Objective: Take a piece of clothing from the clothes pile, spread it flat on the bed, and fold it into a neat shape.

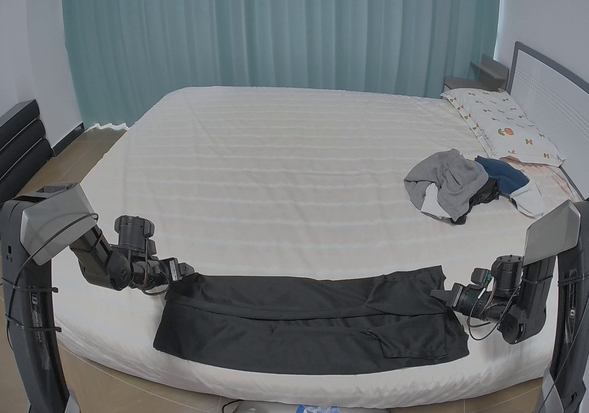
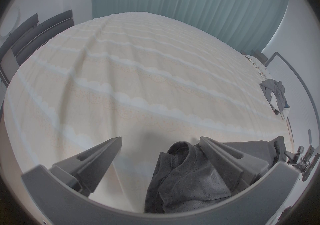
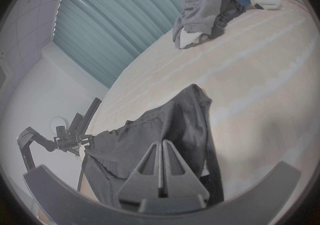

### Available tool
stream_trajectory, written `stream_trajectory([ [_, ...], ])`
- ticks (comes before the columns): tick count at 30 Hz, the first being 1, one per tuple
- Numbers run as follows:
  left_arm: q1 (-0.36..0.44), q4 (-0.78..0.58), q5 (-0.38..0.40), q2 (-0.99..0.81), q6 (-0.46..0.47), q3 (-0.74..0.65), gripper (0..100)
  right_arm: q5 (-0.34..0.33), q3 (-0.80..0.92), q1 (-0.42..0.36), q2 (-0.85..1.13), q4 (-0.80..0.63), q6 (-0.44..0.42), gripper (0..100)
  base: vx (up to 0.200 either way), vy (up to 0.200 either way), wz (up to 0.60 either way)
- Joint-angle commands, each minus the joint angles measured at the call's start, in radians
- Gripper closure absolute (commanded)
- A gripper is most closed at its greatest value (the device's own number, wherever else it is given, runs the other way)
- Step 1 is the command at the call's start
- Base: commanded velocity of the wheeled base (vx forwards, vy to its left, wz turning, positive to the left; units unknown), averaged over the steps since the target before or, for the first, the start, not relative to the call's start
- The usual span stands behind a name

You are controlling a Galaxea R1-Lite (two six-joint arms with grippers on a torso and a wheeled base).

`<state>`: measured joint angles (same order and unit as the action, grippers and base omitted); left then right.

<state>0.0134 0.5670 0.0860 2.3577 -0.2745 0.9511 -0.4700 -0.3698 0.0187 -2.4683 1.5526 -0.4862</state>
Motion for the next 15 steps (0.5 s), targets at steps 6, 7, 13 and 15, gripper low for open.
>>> stream_trajectory([
  [6,-0.001,0.001,0.000,-0.001,0.000,0.003,0,-0.001,-0.001,0.010,-0.024,0.009,0.000,100,0.000,0.000,0.00],
  [7,-0.001,0.001,0.000,-0.001,0.000,0.005,0,-0.001,-0.001,0.010,-0.024,0.009,0.000,100,0.000,0.000,0.00],
  [13,-0.012,-0.004,0.005,-0.018,0.000,0.008,0,-0.002,-0.003,0.012,-0.011,0.009,-0.014,0,0.000,0.000,0.00],
  [15,-0.015,-0.012,0.009,-0.031,0.000,0.008,0,-0.002,-0.001,0.018,0.008,0.009,-0.025,0,0.000,0.000,0.00],
])
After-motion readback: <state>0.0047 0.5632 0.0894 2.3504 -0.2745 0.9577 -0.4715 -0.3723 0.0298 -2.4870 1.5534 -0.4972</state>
